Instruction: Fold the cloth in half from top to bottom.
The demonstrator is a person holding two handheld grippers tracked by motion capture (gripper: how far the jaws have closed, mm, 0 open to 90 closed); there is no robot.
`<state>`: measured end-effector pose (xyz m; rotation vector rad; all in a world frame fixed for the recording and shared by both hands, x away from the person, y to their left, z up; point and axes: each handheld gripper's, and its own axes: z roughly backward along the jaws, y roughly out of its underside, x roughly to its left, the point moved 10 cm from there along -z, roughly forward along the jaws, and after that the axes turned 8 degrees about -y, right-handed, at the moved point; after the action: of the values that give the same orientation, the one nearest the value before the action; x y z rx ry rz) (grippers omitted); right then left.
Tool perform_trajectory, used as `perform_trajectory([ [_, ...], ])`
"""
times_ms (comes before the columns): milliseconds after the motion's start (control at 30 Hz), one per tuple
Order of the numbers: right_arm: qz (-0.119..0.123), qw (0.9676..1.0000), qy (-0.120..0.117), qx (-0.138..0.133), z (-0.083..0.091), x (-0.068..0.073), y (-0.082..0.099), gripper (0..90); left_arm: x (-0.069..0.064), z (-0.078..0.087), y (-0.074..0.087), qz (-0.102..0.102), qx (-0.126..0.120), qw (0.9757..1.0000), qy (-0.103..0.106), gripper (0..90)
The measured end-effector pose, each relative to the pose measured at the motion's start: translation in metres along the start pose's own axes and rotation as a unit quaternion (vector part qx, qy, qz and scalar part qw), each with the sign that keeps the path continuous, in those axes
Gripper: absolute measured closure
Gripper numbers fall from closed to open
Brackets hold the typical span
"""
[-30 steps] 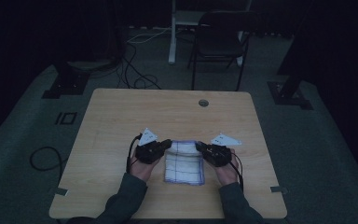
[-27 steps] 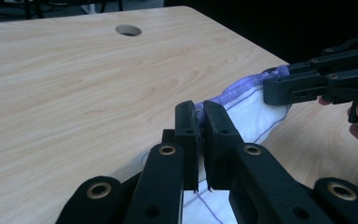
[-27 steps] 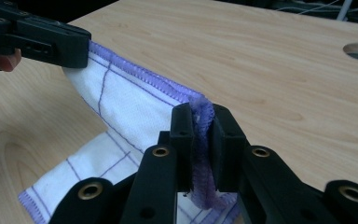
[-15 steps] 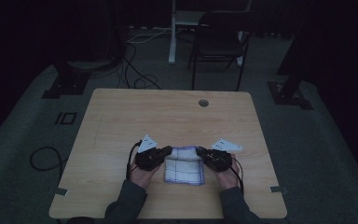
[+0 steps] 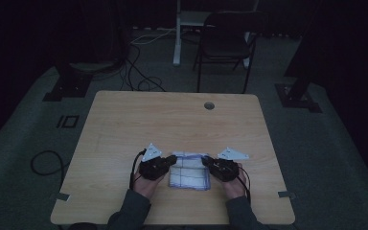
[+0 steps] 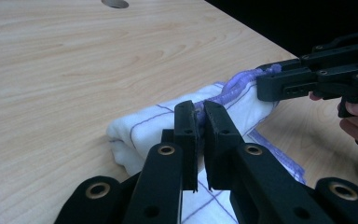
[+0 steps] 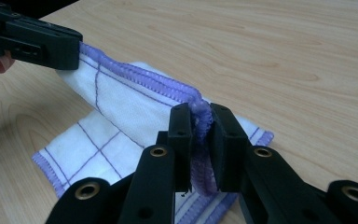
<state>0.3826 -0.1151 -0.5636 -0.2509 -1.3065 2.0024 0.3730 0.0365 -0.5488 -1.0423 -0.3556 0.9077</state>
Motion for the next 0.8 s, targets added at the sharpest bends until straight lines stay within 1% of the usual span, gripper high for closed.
perform_trajectory([
  [200, 0.001, 1.0, 0.002, 0.005, 0.001, 0.002, 0.005, 80.3, -0.002, 0.001, 0.004, 0.002, 0.002, 1.0, 0.001, 85.2],
  [233, 0.001, 1.0, 0.001, 0.006, 0.002, 0.004, 0.007, 80.3, -0.003, 0.003, 0.009, 0.004, 0.006, 1.0, 0.003, 85.2],
  [467, -0.002, 0.9999, -0.001, 0.011, 0.002, 0.006, 0.013, 80.3, -0.005, 0.003, 0.017, 0.006, 0.013, 0.9999, 0.005, 85.1],
  [633, -0.006, 0.9999, -0.003, 0.01, 0.004, 0.006, 0.015, 80.4, -0.006, 0.003, 0.021, 0.004, 0.018, 0.9998, 0.006, 85.0],
  [733, -0.004, 0.9999, -0.003, 0.01, 0.004, 0.006, 0.015, 80.5, -0.006, 0.003, 0.022, 0.008, 0.018, 0.9998, 0.005, 85.0],
  [800, -0.004, 0.9999, -0.005, 0.01, 0.004, 0.007, 0.015, 80.5, -0.006, 0.004, 0.024, 0.006, 0.019, 0.9998, 0.005, 85.0],
])
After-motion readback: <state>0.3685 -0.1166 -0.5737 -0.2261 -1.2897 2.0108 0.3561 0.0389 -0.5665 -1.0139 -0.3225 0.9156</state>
